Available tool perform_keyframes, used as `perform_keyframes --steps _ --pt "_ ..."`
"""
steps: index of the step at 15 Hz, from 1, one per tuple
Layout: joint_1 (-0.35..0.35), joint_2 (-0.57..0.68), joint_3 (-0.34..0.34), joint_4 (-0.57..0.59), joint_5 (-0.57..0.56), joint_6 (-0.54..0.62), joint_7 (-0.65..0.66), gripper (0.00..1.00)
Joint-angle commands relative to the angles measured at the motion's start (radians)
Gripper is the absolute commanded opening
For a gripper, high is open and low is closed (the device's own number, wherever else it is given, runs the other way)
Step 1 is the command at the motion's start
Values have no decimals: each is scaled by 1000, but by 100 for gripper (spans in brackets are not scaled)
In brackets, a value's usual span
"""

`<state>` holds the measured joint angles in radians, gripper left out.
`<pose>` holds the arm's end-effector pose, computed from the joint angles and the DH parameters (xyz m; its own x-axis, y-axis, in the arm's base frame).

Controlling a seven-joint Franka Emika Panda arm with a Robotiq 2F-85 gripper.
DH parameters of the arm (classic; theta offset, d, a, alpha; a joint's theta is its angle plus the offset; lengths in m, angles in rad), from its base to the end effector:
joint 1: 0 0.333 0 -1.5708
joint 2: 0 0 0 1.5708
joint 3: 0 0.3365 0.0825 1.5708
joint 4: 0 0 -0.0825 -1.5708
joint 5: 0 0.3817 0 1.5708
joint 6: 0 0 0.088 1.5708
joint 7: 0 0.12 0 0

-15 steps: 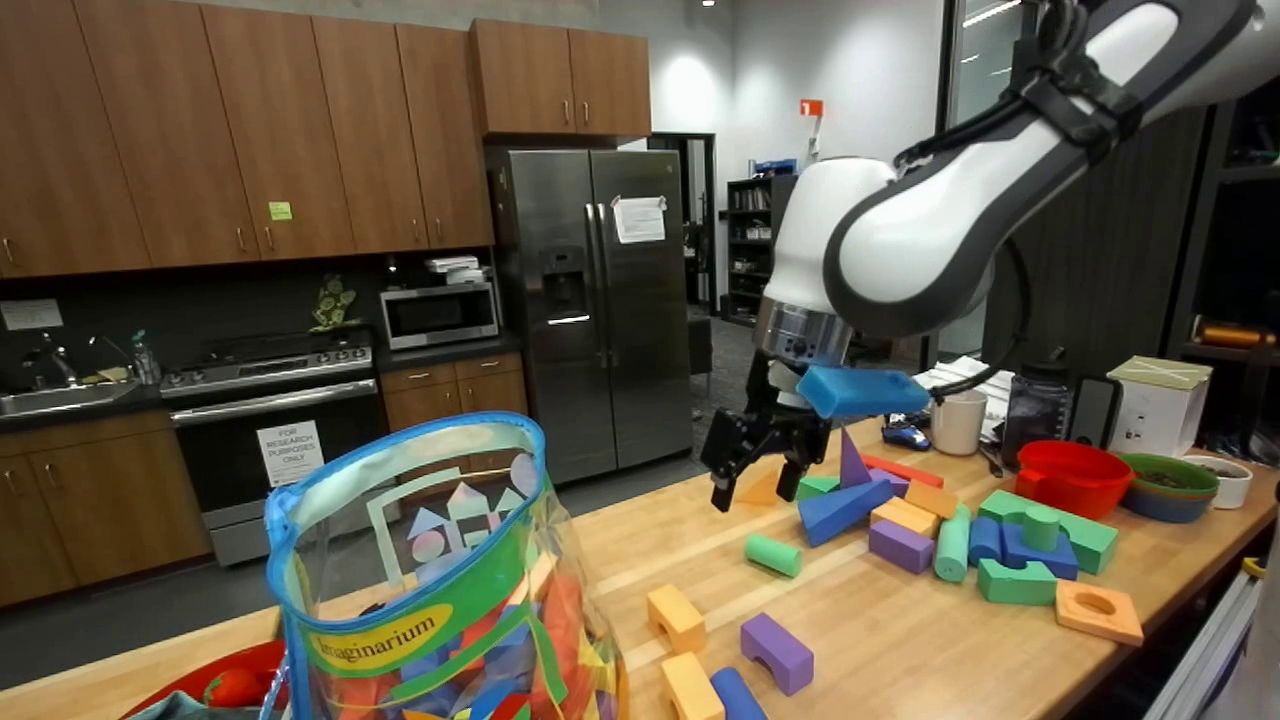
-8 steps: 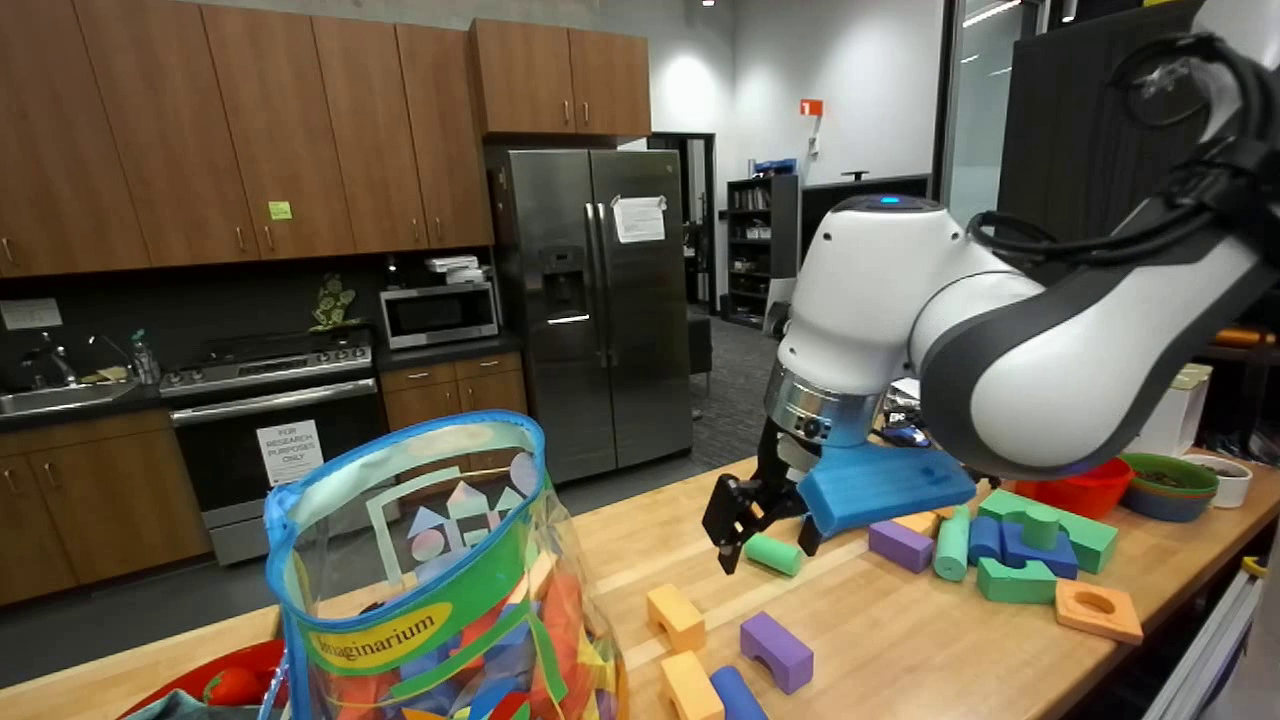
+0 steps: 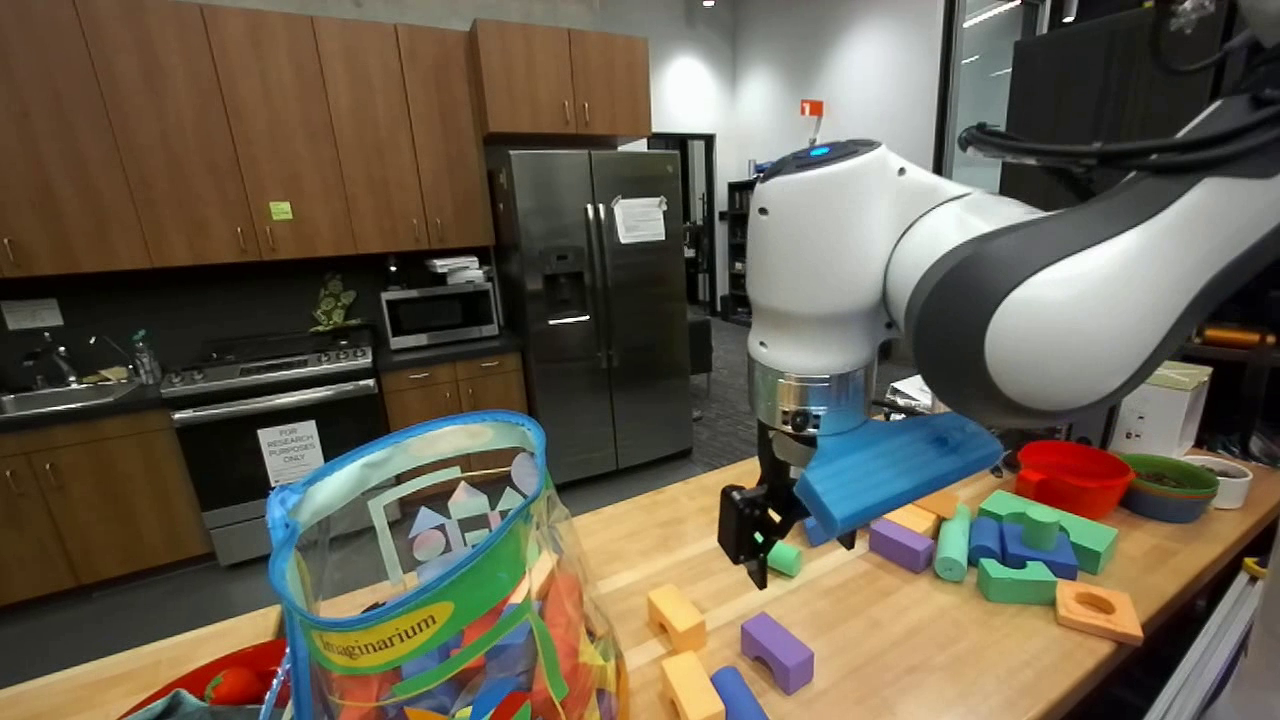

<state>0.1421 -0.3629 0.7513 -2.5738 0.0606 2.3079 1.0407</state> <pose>0.2648 0.3224 0.3645 0.9619 -0.2077 0.1779 -0.2258 -0.9701 0.0884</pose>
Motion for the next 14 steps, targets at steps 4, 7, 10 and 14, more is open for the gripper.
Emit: perform_keyframes --steps 4,7,10,14 --pt "75 115 -111 50 20 -107 -84 100" --pt "105 160 -157 74 25 -126 -128 100" --pt "133 193 -194 100 23 -125 -158 100" --pt "162 234 -232 137 18 -123 -171 100"
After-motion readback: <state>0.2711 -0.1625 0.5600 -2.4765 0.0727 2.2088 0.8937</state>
